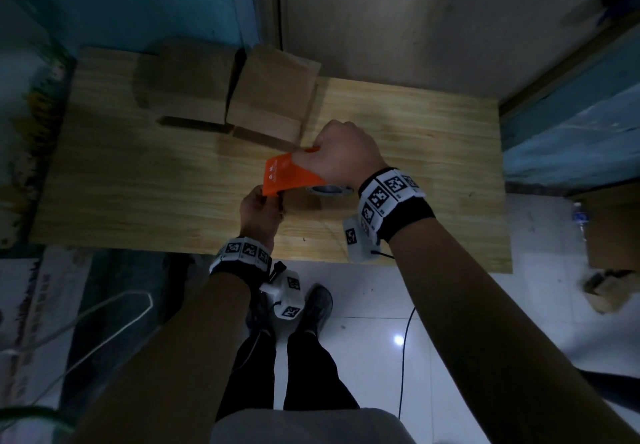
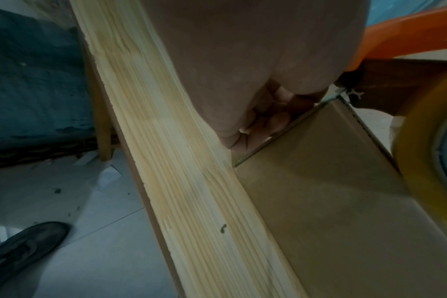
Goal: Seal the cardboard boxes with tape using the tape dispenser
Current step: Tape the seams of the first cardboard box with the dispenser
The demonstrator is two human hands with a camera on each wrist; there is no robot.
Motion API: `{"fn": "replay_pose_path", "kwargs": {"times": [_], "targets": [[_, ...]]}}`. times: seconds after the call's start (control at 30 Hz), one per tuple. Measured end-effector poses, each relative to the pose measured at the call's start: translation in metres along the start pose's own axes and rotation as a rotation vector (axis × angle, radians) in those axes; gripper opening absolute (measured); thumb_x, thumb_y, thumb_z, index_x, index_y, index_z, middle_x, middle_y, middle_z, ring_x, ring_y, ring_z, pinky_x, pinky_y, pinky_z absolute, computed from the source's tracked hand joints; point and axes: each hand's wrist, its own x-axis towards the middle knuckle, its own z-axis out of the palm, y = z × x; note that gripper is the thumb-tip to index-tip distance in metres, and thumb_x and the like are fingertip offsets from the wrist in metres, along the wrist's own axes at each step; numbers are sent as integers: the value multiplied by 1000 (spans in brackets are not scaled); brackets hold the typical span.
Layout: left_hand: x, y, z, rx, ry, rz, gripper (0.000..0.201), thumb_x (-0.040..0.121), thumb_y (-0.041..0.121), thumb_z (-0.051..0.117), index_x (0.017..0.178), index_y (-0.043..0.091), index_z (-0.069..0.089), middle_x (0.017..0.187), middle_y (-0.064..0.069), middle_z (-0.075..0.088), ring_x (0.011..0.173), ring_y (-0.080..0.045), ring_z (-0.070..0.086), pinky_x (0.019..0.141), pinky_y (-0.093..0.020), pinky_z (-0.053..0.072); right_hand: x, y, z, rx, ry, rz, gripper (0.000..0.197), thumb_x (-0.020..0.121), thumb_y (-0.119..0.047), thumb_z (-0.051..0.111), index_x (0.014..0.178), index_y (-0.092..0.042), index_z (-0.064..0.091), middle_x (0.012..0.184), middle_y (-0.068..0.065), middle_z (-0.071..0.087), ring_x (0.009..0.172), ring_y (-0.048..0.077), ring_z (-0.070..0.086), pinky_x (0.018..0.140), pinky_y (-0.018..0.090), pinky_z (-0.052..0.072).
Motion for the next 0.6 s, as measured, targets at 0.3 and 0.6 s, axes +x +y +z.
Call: {"fn": "replay_pose_path", "kwargs": {"times": [0.3,0.6], "targets": [[-1,2,-10,-220,-71,-90,20,97,9,56,77,11,56,62,-1,55,55,-10,49,56,-24,46,0,2,-1,28,-24,5,49,77,-64,57,59,-19,51,58,-2,53,60,19,57,53,27,33],[2,1,-4,-16,-32,-23,15,96,8,55,84,12,61,68,-4,59,54,-11,52,54,-26,42,-1,-3,-1,16,-17,-1,54,81,-61,57,49,-18,51,53,-1,51,55,18,56,53,27,34]]}}
